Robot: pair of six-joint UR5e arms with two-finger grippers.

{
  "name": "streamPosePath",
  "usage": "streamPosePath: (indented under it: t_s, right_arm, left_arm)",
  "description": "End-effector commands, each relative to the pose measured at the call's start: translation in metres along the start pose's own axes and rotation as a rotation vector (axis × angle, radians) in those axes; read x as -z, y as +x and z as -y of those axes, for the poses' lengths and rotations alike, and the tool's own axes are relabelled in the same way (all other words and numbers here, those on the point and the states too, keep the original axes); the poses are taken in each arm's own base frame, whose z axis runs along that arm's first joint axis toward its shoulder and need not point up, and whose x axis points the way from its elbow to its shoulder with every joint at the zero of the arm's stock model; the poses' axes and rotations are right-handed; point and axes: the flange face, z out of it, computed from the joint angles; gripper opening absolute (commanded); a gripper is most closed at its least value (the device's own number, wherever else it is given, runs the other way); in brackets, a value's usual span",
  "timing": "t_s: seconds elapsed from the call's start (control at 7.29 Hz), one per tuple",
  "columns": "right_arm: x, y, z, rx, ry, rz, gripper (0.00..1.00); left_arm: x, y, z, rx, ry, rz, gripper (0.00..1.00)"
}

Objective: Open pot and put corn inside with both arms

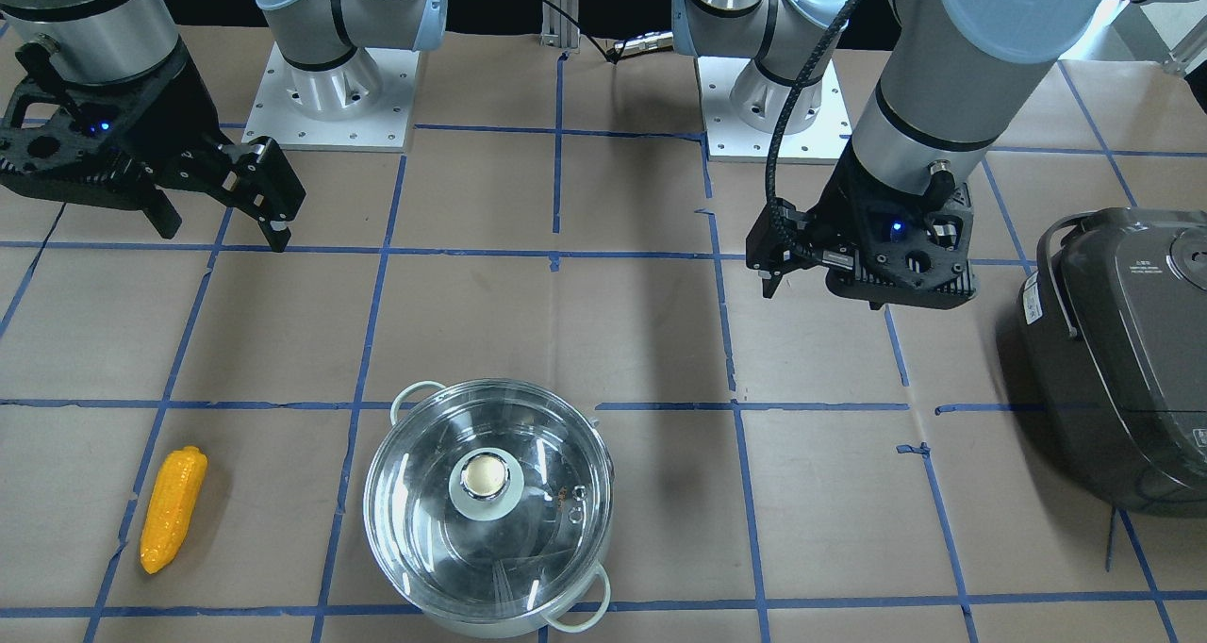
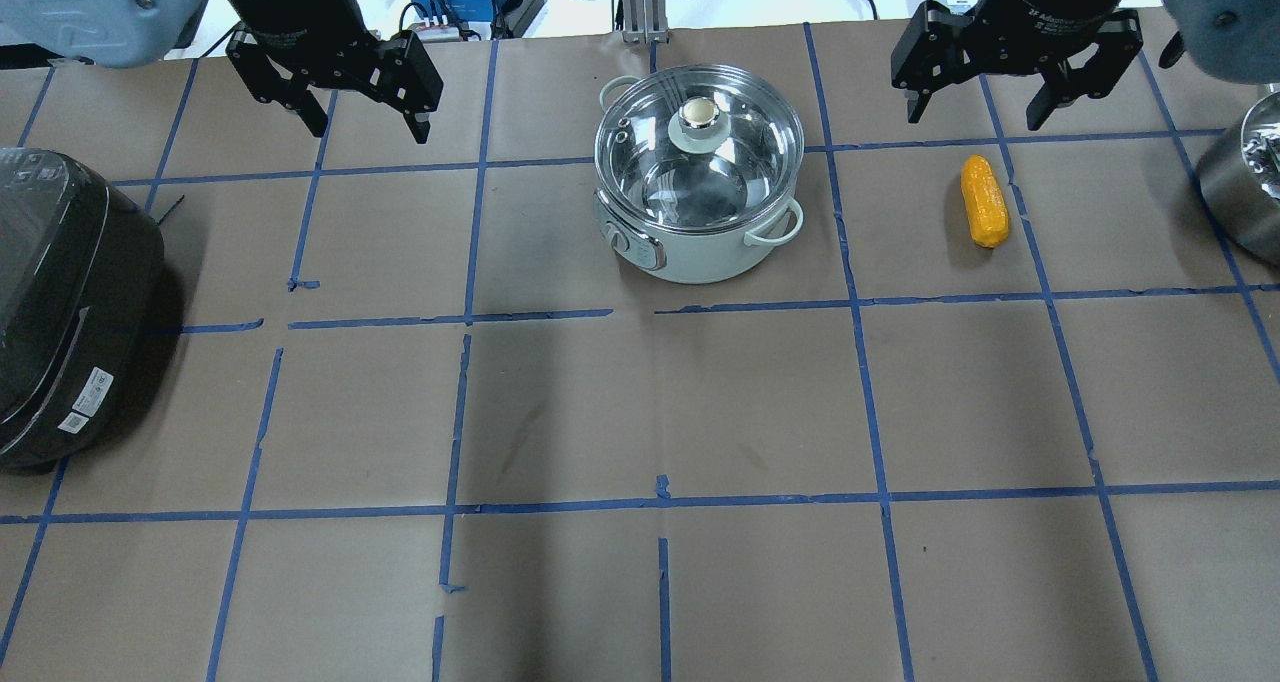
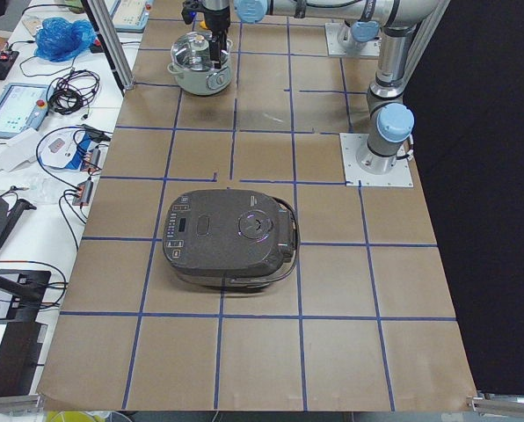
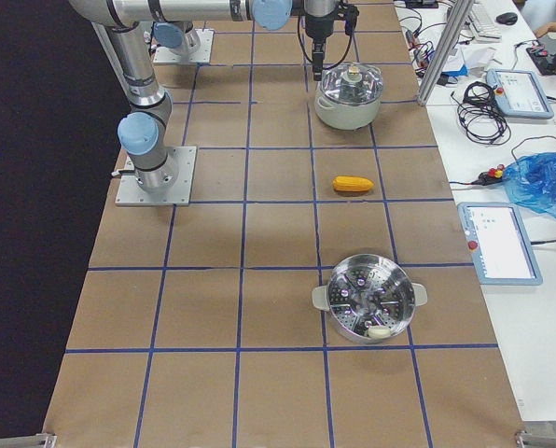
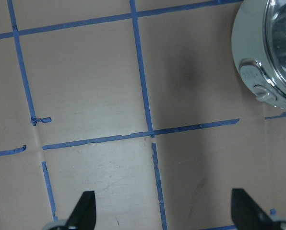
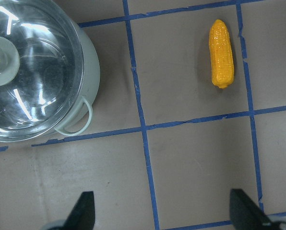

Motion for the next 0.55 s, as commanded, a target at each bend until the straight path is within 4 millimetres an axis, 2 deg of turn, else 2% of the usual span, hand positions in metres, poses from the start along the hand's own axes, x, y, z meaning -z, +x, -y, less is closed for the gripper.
streamPosePath:
  t_s: [0.0,0.14,0.27,0.41]
  right_arm:
    - [-0.003,0.003,0.006,0.033,-0.001,-0.004,1.0]
    - [-0.008,0.017,0.014,0.011,-0.002,-0.027,1.0]
    - [-0.034,0.041,0.042,0.0,-0.04,-0.064,1.0]
    - [-0.077,0.061,0.084,0.011,-0.042,-0.056,1.0]
  left_arm:
    - [0.002,0.001,0.001,0.008,0.012,0.001,1.0]
    - [-0.001,0.002,0.011,0.021,0.015,-0.01,1.0]
    - [-0.01,0.012,0.033,0.056,0.06,-0.002,1.0]
    - [-0.016,0.043,0.051,0.032,0.073,-0.007,1.0]
